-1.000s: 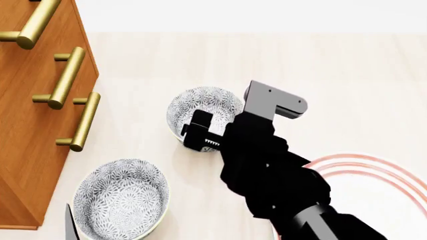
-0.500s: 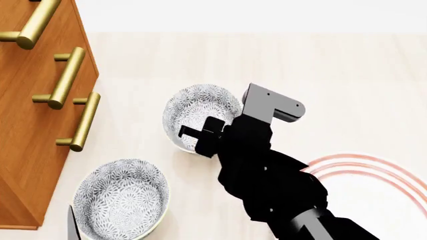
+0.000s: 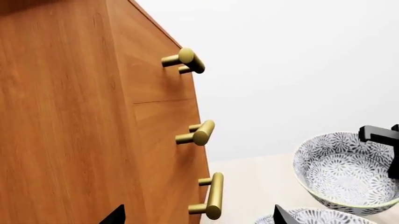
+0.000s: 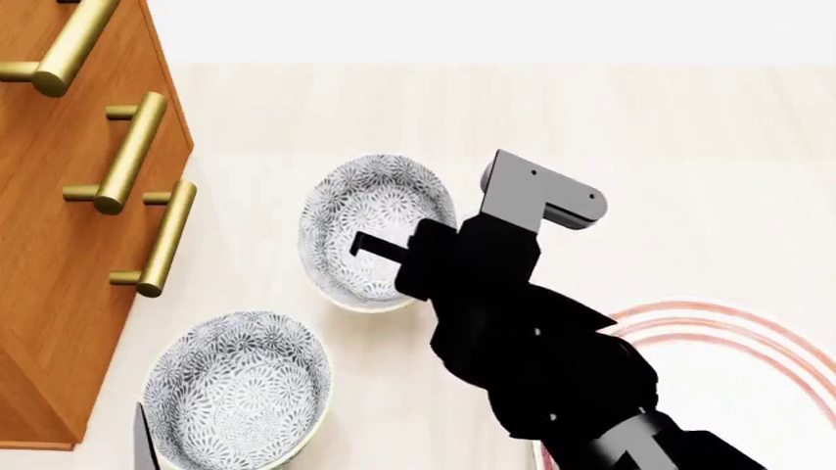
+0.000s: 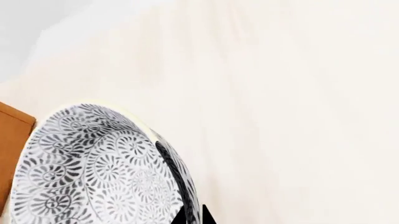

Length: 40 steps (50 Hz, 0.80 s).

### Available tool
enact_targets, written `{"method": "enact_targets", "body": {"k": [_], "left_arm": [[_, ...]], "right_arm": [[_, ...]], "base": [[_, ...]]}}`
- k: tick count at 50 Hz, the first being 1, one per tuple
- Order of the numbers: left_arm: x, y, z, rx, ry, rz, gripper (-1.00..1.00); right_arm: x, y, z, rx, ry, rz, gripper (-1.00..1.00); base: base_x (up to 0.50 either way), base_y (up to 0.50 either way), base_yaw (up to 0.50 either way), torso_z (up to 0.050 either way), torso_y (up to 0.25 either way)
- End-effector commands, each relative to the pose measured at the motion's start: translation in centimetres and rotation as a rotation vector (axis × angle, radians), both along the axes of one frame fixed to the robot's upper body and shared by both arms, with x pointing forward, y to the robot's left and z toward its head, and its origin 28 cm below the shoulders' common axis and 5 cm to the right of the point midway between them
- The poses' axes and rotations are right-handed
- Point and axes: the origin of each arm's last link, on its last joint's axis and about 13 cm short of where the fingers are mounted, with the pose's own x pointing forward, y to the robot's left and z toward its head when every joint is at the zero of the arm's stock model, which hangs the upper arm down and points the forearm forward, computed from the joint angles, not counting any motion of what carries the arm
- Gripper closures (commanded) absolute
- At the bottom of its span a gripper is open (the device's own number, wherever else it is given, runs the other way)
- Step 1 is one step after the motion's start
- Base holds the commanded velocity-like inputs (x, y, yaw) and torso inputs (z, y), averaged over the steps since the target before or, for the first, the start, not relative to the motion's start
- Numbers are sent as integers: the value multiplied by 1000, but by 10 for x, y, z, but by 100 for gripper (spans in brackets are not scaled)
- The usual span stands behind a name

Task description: Pick up the bowl and put it in the front on the plate.

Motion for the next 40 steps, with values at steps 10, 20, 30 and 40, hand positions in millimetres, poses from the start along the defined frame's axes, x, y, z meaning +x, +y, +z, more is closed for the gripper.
{"method": "enact_targets", "body": {"k": [10, 20, 30, 40], "left_arm": [[2, 1, 1, -5, -15, 9, -100], [3, 1, 1, -5, -16, 12, -100], [2, 1, 0, -2, -14, 8, -100], [1, -1, -1, 1, -9, 0, -100]], "right_arm": [[-9, -22, 58, 108, -159, -26, 100], [-32, -39, 90, 125, -264, -20, 100], [-62, -70, 104, 81, -357, -30, 100], [-95, -110, 102, -38, -405, -77, 100]], "base": [[0, 0, 0, 0, 0], [0, 0, 0, 0, 0], [0, 0, 0, 0, 0], [0, 0, 0, 0, 0]]}}
